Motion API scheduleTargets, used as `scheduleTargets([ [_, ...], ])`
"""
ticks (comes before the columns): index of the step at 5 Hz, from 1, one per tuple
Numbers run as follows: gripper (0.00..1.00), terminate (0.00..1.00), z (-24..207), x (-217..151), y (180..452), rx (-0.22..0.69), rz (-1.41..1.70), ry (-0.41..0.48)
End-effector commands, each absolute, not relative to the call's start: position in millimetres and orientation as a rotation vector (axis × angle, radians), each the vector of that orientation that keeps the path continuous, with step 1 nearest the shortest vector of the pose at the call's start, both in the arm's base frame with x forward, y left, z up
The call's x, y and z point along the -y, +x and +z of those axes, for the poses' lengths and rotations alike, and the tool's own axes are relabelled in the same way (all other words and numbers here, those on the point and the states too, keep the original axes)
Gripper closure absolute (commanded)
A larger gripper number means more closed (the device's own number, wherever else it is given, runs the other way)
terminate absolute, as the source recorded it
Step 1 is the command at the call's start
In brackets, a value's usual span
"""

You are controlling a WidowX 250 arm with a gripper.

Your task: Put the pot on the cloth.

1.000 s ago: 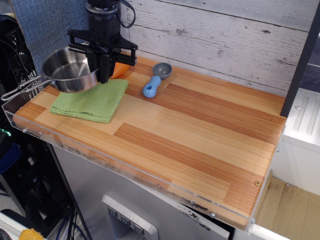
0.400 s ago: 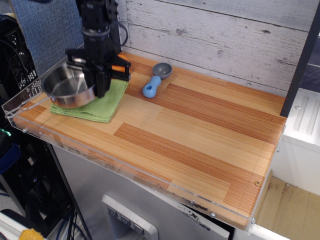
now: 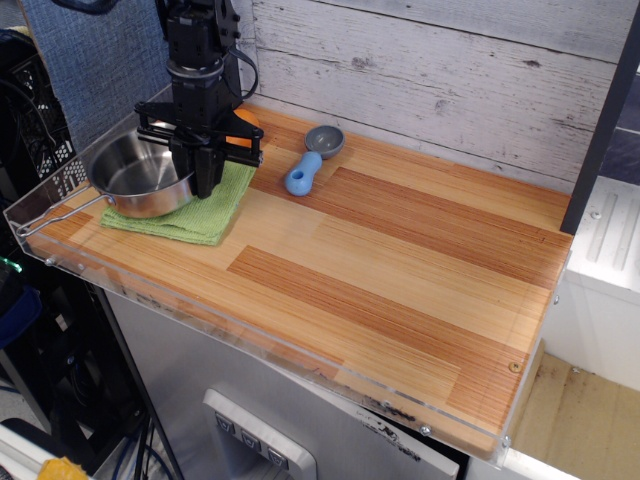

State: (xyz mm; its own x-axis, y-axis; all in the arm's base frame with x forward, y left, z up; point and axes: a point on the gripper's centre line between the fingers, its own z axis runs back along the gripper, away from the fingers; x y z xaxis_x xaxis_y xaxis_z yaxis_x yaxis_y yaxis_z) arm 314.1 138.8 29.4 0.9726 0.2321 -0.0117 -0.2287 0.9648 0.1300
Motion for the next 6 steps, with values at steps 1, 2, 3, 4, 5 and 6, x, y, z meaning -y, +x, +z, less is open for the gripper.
scheduleTargets([
  [1, 1.00, 0.00, 47, -134, 305, 0.035, 0.212, 0.148],
  [2, 0.00, 0.00, 66, -128, 304, 0.088, 0.206, 0.138],
  [3, 0.00, 0.00, 102, -119, 303, 0.212, 0.187, 0.126],
  [4, 0.00, 0.00, 132, -117, 296, 0.304, 0.201, 0.106],
  [5, 0.00, 0.00, 150, -107, 293, 0.327, 0.184, 0.056],
  [6, 0.00, 0.00, 162, -87, 300, 0.287, 0.154, -0.002],
])
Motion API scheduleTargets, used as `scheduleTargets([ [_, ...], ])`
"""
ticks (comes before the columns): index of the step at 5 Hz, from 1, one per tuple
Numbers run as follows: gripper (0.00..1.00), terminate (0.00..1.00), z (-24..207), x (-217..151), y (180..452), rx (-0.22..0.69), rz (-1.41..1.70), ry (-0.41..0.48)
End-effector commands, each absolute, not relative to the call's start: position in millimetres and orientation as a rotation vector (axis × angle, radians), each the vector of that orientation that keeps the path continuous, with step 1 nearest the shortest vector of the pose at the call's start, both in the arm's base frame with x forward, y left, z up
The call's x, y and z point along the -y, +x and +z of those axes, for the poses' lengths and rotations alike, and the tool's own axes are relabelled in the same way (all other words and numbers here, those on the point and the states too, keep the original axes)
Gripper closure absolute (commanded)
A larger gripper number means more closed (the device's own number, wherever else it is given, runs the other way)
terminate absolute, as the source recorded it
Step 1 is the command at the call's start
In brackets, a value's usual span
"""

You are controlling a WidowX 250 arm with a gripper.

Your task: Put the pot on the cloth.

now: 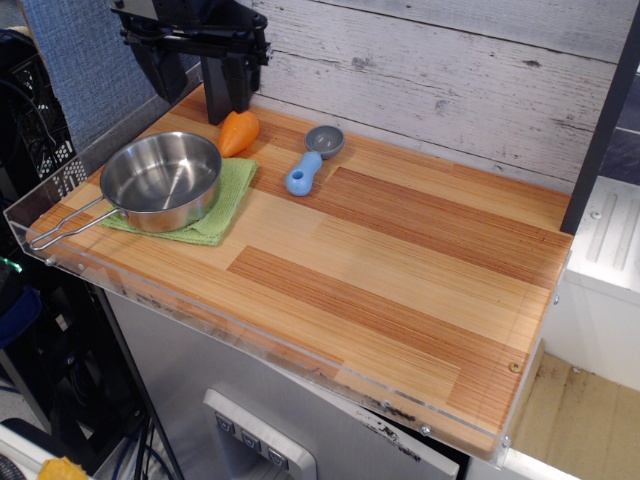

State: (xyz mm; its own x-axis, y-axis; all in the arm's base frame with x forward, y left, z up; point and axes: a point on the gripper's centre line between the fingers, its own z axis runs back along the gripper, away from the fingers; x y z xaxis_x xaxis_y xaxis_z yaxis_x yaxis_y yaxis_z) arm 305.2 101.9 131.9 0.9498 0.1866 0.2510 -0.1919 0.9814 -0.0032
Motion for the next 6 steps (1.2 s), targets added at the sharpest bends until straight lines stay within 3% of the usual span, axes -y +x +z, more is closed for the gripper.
scheduleTargets([
  [1, 0.00, 0.00, 167, -58, 309, 0.221, 0.110, -0.005],
  [3, 0.00, 0.00, 157, -45, 315, 0.189, 0.089, 0.059],
  [5, 0.00, 0.00, 157, -45, 315, 0.189, 0.089, 0.059],
  [6, 0.00, 1.00, 157, -45, 315, 0.189, 0.089, 0.059],
])
